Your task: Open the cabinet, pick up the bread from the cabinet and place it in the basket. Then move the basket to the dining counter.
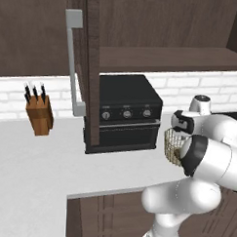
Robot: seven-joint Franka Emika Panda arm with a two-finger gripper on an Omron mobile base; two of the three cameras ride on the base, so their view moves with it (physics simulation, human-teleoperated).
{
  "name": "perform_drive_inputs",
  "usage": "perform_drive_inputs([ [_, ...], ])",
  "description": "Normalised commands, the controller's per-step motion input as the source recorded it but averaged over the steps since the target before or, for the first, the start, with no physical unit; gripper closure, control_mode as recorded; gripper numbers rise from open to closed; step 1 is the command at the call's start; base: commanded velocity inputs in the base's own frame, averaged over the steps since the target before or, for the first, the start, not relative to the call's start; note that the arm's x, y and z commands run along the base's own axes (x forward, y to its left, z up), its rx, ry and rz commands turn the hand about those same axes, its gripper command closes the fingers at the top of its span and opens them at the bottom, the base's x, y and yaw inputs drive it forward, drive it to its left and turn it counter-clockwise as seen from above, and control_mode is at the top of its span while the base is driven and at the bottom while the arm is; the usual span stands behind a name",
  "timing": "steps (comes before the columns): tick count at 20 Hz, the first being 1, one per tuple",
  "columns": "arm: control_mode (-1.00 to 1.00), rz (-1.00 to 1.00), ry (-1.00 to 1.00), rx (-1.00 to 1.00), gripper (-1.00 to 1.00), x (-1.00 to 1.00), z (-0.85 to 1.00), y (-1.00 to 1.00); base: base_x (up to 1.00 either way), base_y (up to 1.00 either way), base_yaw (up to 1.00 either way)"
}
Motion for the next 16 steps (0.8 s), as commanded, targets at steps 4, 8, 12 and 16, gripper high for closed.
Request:
perform_drive_inputs([
  [4,-1.00,-0.26,-0.03,-0.02,-1.00,-0.41,0.67,-0.01,0.00,0.00,0.00],
  [8,-1.00,-0.45,-0.01,0.17,-1.00,-0.65,0.14,-0.16,0.00,0.00,0.00],
  [12,-1.00,-0.41,0.00,0.26,-1.00,-0.41,0.00,-0.39,0.00,0.00,0.00],
  [16,-1.00,-0.21,0.00,0.21,-1.00,-0.01,-0.07,-0.19,0.00,0.00,0.00],
])
